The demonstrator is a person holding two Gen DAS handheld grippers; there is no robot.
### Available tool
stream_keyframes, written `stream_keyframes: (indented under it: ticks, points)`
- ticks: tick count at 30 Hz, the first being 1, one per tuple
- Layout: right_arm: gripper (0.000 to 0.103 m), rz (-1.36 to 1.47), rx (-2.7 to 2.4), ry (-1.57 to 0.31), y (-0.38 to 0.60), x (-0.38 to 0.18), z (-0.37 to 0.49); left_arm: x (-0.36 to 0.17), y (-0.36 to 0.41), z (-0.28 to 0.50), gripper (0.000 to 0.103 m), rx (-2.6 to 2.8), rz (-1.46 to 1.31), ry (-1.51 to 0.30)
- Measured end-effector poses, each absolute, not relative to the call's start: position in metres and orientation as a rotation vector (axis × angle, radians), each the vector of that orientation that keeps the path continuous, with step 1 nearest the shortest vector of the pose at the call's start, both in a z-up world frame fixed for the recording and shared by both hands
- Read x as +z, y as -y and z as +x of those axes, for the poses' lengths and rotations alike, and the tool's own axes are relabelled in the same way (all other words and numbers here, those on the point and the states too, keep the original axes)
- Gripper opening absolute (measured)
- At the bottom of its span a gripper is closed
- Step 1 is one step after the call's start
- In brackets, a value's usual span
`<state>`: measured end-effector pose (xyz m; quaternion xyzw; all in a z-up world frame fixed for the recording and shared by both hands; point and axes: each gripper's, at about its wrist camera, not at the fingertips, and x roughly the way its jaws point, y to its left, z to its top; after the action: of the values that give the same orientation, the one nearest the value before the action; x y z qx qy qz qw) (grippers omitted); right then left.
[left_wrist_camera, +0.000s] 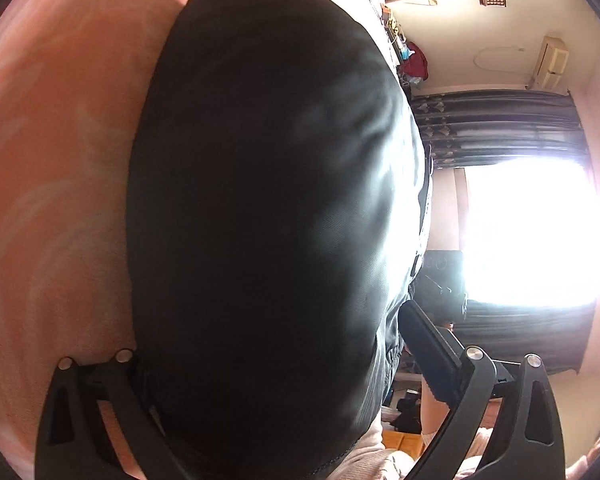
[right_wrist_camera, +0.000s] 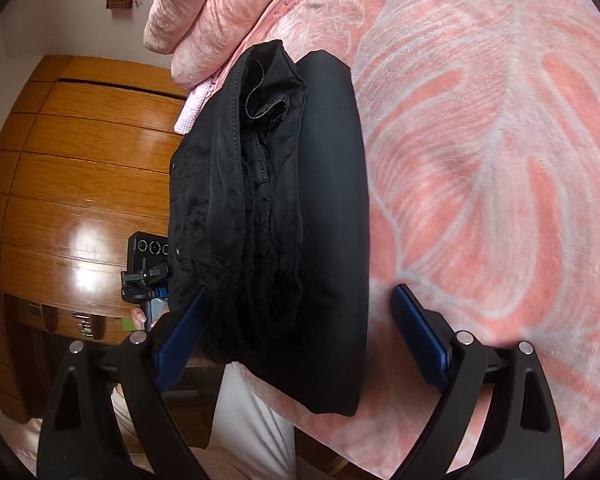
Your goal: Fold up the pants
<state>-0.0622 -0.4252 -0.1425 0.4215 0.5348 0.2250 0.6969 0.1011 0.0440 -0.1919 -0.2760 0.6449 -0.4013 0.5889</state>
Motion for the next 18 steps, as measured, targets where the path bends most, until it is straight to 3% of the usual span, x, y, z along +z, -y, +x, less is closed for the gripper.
stream_keyframes:
  ticks: [2, 4, 6, 8, 11, 14, 18]
  points:
    - [0.09, 0.962, 0.528, -1.194, 0.42, -0.148, -0.054, -0.193, -0.037, 0.101, 0.099, -0.94, -0.612, -1.508]
    - [0.075, 0.945, 0.524, -1.177, 0.414, -0.149, -0.048, -0.194, -0.034, 0.101, 0.098, -0.923, -0.601, -1.512]
    - [0.064, 0.941, 0.517, -1.154, 0.413, -0.148, -0.048, -0.195, -0.036, 0.103, 0.092, -0.881, -0.633, -1.517]
    - [0.047, 0.981, 0.534, -1.114, 0.416, -0.146, -0.055, -0.194, -0.039, 0.103, 0.067, -0.862, -0.656, -1.508]
    - [0.04, 0.983, 0.532, -1.072, 0.413, -0.133, -0.064, -0.185, -0.038, 0.101, 0.048, -0.849, -0.664, -1.465]
    - [0.036, 0.944, 0.528, -1.04, 0.411, -0.112, -0.064, -0.167, -0.035, 0.103, 0.036, -0.844, -0.658, -1.399]
    - [0.036, 0.882, 0.521, -0.993, 0.423, -0.08, -0.05, -0.146, -0.017, 0.115, 0.034, -0.883, -0.68, -1.324]
